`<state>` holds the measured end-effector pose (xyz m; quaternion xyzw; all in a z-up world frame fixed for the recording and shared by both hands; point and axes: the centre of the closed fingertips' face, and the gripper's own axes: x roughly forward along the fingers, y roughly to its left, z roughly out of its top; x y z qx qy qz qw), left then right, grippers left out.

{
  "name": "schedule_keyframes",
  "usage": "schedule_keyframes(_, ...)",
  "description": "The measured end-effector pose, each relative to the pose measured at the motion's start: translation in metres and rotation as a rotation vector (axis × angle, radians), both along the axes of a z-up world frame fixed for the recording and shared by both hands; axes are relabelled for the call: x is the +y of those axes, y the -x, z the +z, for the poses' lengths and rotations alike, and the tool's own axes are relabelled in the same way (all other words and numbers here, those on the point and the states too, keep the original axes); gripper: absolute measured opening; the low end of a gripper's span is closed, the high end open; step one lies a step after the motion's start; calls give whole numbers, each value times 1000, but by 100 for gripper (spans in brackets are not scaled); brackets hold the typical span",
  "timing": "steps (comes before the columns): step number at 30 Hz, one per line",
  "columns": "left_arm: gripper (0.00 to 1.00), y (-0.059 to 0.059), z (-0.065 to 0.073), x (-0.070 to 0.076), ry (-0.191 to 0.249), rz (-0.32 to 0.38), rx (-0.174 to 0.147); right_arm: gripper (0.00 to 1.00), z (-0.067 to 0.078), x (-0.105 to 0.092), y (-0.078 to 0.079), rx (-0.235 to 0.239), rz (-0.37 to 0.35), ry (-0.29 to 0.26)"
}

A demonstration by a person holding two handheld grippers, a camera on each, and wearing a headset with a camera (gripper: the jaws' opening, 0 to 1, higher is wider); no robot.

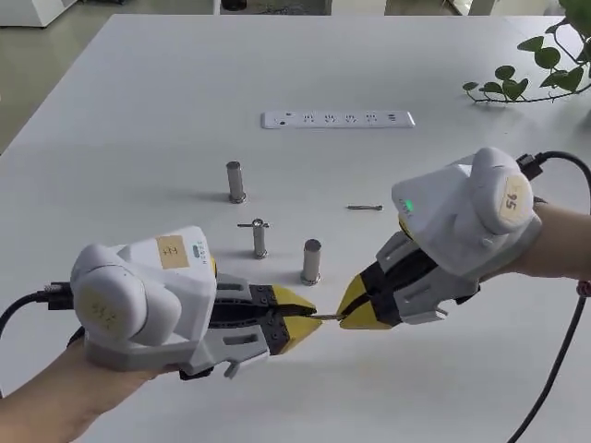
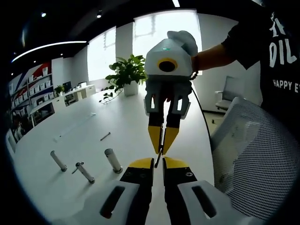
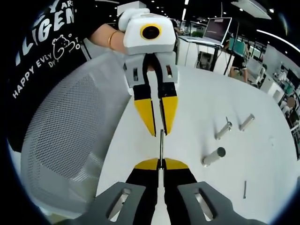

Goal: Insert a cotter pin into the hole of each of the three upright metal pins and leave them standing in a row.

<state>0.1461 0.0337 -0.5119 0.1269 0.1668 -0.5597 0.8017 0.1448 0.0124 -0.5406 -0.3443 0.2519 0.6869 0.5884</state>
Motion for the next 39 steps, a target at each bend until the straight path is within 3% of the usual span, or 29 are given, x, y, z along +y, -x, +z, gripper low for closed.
schedule_keyframes(10,9,-22,-6,6,-1,113,-3,0,-4,-8,-27,-38,-102,32)
schedule_keyframes(16,11,-40,-10,12,-8,221,-14,0,-9,-13,-40,-55,-143,55)
schedule_keyframes(24,16,-64,-23,17,-21,350,8,0,-11,-19,-59,-80,-196,96)
schedule_keyframes(28,17,-73,-31,17,-27,389,20,0,-12,-24,-71,-92,-236,116)
schedule_keyframes(39,18,-92,-49,12,-36,454,47,0,-19,-27,-87,-102,-255,135)
